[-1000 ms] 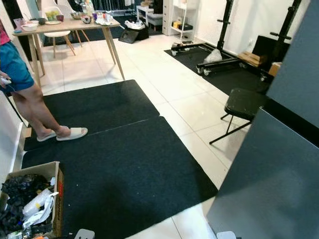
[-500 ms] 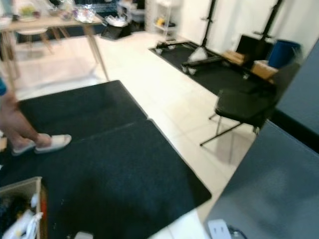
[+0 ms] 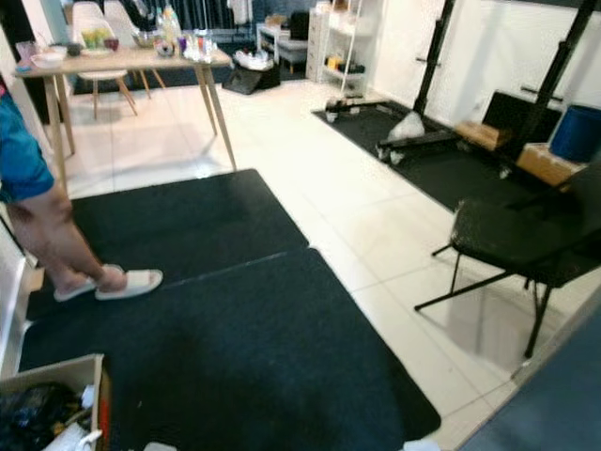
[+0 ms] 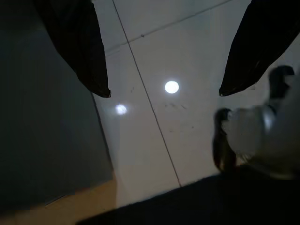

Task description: Restocking fridge

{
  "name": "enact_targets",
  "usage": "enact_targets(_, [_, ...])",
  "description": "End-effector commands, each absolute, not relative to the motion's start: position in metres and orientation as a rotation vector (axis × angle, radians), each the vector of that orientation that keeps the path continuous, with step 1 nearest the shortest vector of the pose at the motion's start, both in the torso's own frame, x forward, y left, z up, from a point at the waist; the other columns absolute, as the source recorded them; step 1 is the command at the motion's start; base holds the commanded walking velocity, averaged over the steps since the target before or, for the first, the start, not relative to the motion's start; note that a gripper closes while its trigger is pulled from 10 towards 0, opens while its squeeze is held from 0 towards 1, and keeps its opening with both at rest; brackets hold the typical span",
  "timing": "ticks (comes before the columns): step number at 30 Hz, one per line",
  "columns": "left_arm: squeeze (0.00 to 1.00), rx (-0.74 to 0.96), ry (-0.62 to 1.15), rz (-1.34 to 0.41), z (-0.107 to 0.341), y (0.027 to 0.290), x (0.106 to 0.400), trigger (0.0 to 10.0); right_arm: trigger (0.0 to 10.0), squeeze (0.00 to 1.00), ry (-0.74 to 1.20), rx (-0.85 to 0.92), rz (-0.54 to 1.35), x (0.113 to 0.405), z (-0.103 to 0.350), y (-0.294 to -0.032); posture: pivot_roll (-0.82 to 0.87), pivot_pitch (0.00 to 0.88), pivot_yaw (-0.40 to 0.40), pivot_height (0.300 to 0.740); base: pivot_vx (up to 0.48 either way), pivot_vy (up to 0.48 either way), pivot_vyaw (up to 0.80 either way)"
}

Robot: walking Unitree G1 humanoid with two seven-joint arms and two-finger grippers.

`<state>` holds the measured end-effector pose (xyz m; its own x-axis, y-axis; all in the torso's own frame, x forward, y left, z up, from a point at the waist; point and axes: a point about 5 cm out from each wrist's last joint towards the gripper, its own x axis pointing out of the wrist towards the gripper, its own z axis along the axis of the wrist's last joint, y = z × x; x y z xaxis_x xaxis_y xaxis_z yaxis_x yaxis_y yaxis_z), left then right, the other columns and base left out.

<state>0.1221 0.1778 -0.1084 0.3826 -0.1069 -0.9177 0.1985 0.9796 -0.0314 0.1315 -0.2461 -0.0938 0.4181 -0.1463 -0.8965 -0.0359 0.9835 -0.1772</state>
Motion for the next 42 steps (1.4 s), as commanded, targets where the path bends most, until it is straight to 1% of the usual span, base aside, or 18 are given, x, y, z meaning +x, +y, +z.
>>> enact_targets(1, [0.0,0.102,1.154,-0.203,-0.1072,0.179,0.1256,10.0,10.0,0.0,1.138,-0.181,-0.074,0.1324,-0.0933,-0.247,-0.04,0.0,-0.014,0.738,0.341,0.0,0.0])
enact_targets(42, [0.0,0.11,1.155,-0.209,-0.1066,0.1832,0.1259,10.0,10.0,0.0,1.147,-0.189,-0.06,0.129,-0.0946,-0.2461,-0.05,0.0,-0.012,0.738,0.349,0.0,0.0])
